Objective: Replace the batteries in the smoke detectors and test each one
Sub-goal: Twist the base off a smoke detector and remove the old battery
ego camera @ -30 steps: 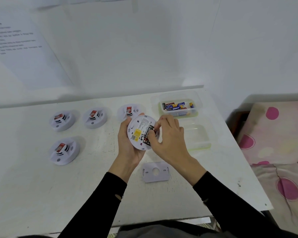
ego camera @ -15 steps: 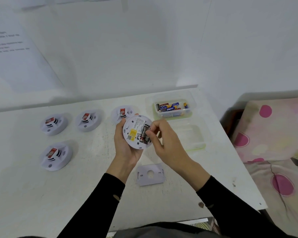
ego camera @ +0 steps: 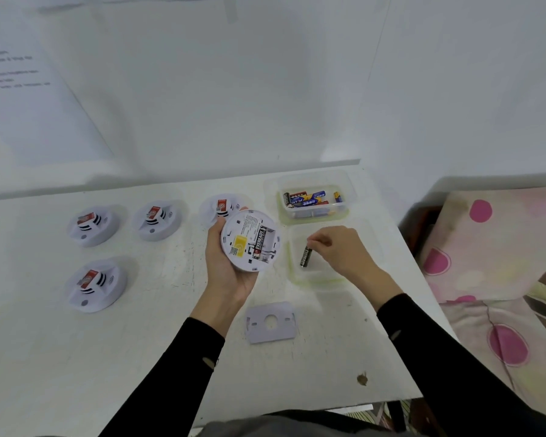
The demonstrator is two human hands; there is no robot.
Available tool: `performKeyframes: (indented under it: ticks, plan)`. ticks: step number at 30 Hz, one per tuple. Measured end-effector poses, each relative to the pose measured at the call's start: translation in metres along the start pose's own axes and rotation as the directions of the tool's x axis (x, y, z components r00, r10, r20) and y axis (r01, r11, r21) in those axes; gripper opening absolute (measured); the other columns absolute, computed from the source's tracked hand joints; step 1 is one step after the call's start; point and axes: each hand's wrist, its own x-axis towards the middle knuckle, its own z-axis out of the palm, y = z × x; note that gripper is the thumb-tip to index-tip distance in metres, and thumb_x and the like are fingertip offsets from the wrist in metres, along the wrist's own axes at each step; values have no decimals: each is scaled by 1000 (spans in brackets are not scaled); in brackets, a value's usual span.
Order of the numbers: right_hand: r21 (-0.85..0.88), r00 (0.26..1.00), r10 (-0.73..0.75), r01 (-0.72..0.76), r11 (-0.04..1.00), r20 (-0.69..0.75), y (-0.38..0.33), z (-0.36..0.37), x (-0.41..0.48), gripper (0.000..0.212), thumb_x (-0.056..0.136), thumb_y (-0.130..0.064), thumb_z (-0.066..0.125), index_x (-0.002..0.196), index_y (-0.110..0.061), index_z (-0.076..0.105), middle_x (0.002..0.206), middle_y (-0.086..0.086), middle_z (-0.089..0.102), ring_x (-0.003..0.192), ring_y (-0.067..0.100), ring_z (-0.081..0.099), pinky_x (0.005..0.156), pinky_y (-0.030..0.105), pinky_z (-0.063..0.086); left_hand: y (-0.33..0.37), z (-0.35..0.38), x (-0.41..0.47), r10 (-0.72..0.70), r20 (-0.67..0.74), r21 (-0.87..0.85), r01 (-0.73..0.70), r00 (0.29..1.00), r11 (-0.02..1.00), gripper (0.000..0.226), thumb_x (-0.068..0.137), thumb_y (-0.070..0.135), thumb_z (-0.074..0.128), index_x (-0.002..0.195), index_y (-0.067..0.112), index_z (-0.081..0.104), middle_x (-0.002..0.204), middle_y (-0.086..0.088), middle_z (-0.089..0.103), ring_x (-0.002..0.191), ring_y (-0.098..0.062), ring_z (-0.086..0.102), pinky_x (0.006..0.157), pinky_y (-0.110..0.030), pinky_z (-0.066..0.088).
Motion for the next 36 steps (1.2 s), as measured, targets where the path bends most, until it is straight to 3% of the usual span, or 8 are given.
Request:
performKeyframes:
  ticks: [4, 8, 12, 17, 20, 25, 29, 36]
  plan:
    - [35, 911, -303, 325, 945, -280, -19, 7, -19, 14, 89, -14, 67, 101, -10, 72, 101, 4, 70, 93, 16, 64, 84, 20, 47, 0, 0, 0, -2, 9, -11, 2, 1000, 1000, 42, 97, 46, 44, 114, 17, 68, 116, -10, 66, 112, -30, 58, 106, -53, 41]
    - [63, 789, -538, 578, 813, -297, -49, 20, -45, 32, 86, -11, 69, 118, -8, 64, 123, 6, 60, 115, 13, 56, 101, 19, 43, 0, 4, -3, -32, 23, -20, 32, 999, 999, 45, 97, 47, 41, 114, 13, 66, 102, -11, 68, 88, -24, 66, 72, -35, 57]
    - [76, 810, -536, 566, 821, -239, -53, 28, -48, 50, 85, -11, 69, 132, -11, 54, 141, 3, 48, 132, 13, 43, 110, 16, 32, -1, 6, -6, -31, 38, -30, 33, 999, 999, 45, 98, 46, 41, 108, 14, 72, 103, -11, 71, 91, -24, 67, 90, -40, 49]
    - [143, 856, -484, 510, 848, -181, -56, 28, -52, 65, 82, -11, 68, 139, -22, 39, 135, -8, 45, 124, 2, 38, 102, 5, 27, -3, 7, -6, -19, 29, 62, 17, 999, 998, 49, 99, 47, 40, 130, 14, 59, 107, -11, 69, 94, -24, 67, 85, -41, 54]
    - [140, 862, -468, 497, 856, -195, -57, 31, -50, 66, 78, -11, 70, 135, -22, 39, 132, -6, 46, 121, 7, 41, 98, 3, 29, -5, 8, -7, 7, 33, 93, -10, 999, 996, 46, 101, 46, 38, 126, 14, 59, 105, -10, 70, 93, -23, 67, 88, -42, 52]
    - [22, 825, -487, 514, 857, -287, -59, 35, -49, 57, 71, -14, 76, 121, -14, 49, 127, 2, 50, 114, 18, 47, 93, 16, 41, -2, 9, -5, -20, 55, 121, 13, 998, 993, 42, 101, 45, 38, 121, 16, 61, 100, -9, 73, 86, -21, 70, 77, -38, 57]
    - [27, 799, -536, 563, 826, -271, -58, 35, -52, 45, 78, -16, 66, 123, -16, 58, 133, 4, 52, 119, 21, 49, 97, 30, 48, 0, 4, -5, -51, 8, 56, 51, 999, 997, 46, 99, 47, 41, 115, 13, 68, 101, -11, 72, 88, -24, 69, 79, -39, 56]
    - [-119, 621, -777, 768, 629, -100, -37, 30, -46, 26, 95, -10, 56, 118, -15, 68, 145, 13, 45, 136, 27, 42, 104, 40, 45, 3, -4, -3, -100, -3, -90, 100, 995, 991, 47, 96, 46, 43, 105, 9, 71, 100, -14, 69, 87, -26, 66, 69, -32, 54]
